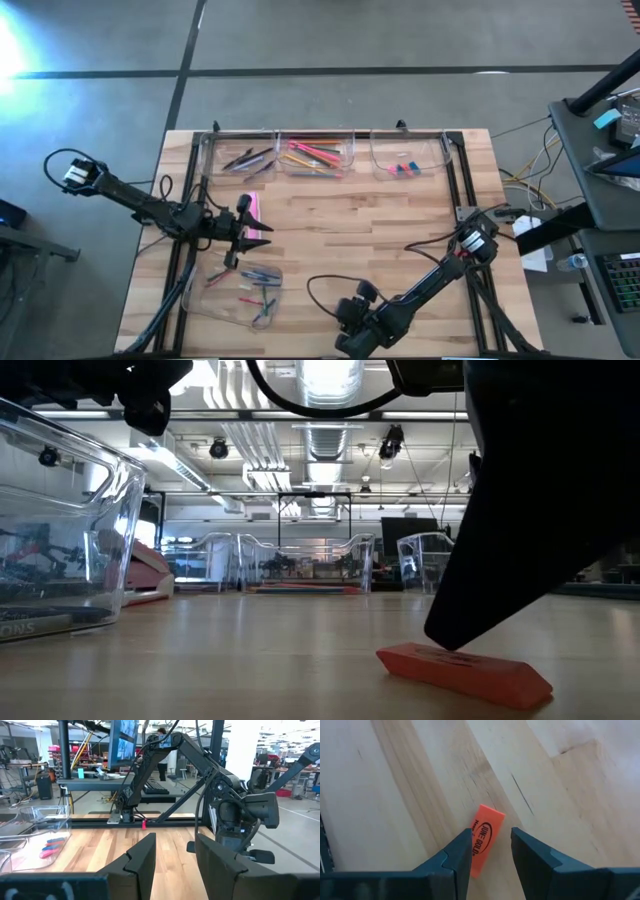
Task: Sort crayons/erasers/pens/pencils in bins
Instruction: Put the orange eraser into the top right transparent bin
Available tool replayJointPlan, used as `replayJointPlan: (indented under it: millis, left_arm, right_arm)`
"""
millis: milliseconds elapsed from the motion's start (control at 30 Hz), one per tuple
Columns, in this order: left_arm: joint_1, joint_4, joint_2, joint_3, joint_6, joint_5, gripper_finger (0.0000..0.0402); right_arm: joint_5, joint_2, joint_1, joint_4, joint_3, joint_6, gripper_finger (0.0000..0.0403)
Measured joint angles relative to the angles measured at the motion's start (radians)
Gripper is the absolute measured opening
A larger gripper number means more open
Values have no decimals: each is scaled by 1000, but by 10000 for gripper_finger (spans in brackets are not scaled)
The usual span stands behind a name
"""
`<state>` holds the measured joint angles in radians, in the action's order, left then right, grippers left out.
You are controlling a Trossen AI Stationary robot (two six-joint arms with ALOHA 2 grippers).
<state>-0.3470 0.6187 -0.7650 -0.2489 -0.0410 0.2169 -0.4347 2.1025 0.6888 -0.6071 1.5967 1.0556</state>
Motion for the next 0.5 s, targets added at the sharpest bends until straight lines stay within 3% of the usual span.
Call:
replayJointPlan:
  millis: [500]
  left_arm:
    - [0,1,0,0,3,1,123]
  right_arm:
    - [-10,35,-1,22,3,40,128]
